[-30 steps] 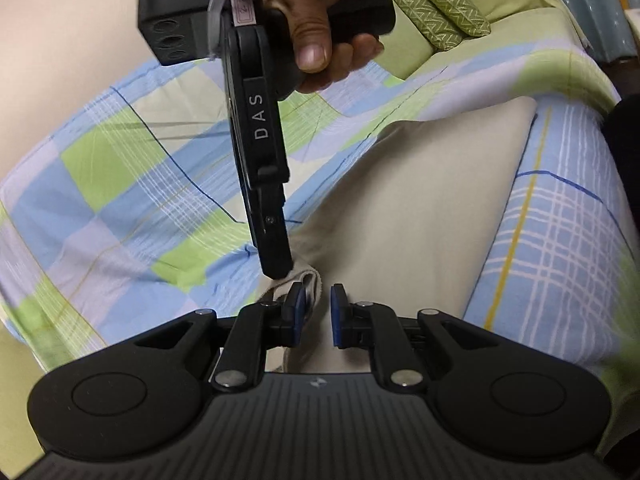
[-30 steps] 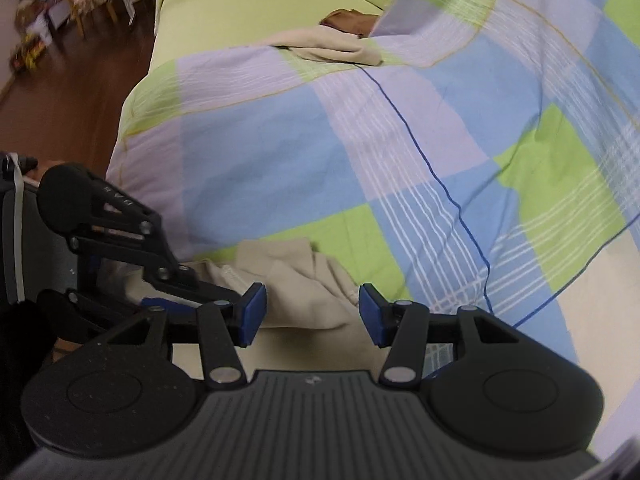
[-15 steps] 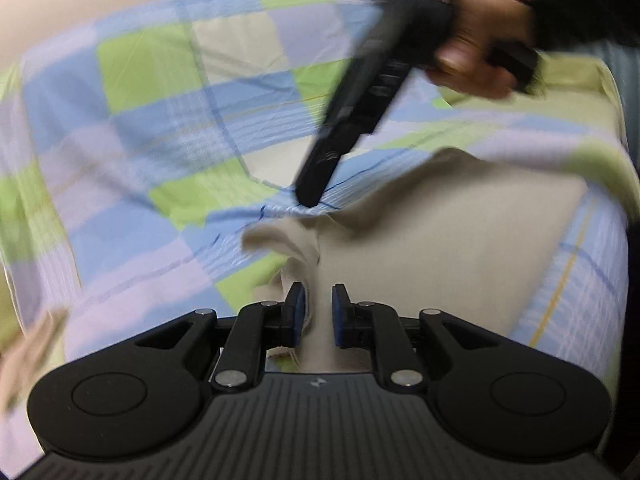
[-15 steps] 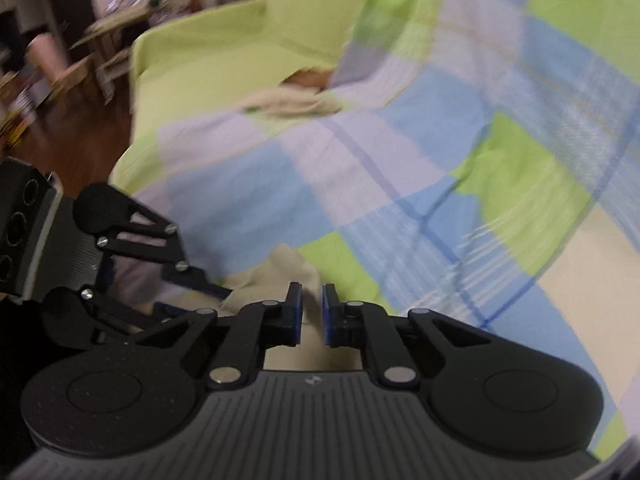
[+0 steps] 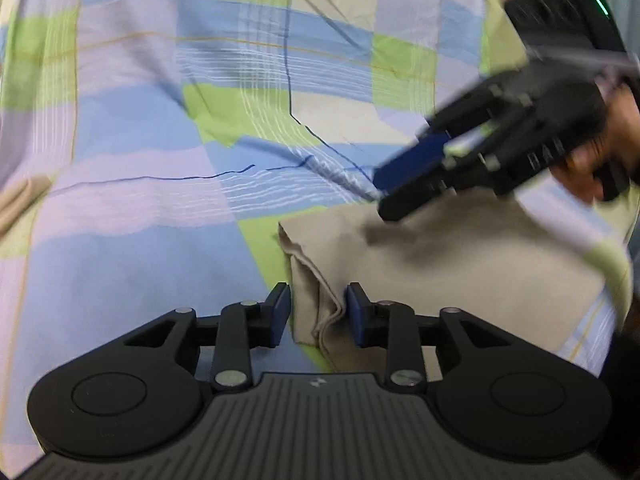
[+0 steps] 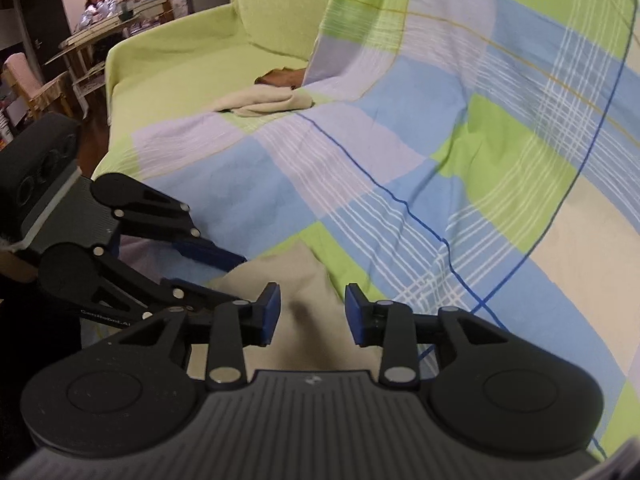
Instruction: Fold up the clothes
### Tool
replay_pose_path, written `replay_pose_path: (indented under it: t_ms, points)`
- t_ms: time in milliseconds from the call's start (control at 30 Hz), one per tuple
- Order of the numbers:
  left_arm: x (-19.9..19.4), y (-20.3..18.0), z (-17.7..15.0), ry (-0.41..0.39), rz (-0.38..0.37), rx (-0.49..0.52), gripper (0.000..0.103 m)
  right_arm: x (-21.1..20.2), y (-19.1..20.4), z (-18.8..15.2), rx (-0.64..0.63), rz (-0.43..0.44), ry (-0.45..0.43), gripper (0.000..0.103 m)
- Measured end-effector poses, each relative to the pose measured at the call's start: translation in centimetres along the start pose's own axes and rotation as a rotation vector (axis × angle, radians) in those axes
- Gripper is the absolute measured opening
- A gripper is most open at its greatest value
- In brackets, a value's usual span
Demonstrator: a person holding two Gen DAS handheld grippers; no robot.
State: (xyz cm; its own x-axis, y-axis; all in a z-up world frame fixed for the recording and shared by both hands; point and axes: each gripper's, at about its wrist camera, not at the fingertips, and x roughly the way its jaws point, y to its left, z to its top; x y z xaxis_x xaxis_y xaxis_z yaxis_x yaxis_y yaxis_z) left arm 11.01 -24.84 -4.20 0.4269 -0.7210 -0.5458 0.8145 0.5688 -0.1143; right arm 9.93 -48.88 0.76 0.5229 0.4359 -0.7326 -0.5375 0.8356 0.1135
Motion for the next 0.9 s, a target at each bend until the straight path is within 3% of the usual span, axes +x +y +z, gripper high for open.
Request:
replay_pose_path:
  t_ms: [233,367,600,667,733,900]
  points:
    - [-1.3,-7.4,-2.5,-0.102,0.028,0.556,0.007,-2.2,-2.8,-0.5,0.169,-0.012,-0.067,0.034]
    - [-1.2,-8.5,-3.6,-0.1,0.035,0.608,0.007,-1.4,-4.3,0.2,0.259,0.017,-0.045,0.038]
    - [-1.6,-8.6,-4.1,-0.122,0.056,0.654,0.007,4.5,-3.3,2.2,0.158,0.043,0.164,0.038]
    - [-1.7,-8.8,-4.2,-0.126,0.056,0.663,0.007,5.5,-3.6,2.5,0.193,0.069,0.192,0.036]
    - [-1.5,-8.8,-4.1,-0.132,0.051,0.656,0.007,6.3,-4.1,2.7,0.229,0.099,0.217,0.026]
    - [-1.6,-8.7,-4.3,-0.143,0.042,0.642,0.007,5.9,-5.0,2.7,0.251,0.1,0.22,0.026]
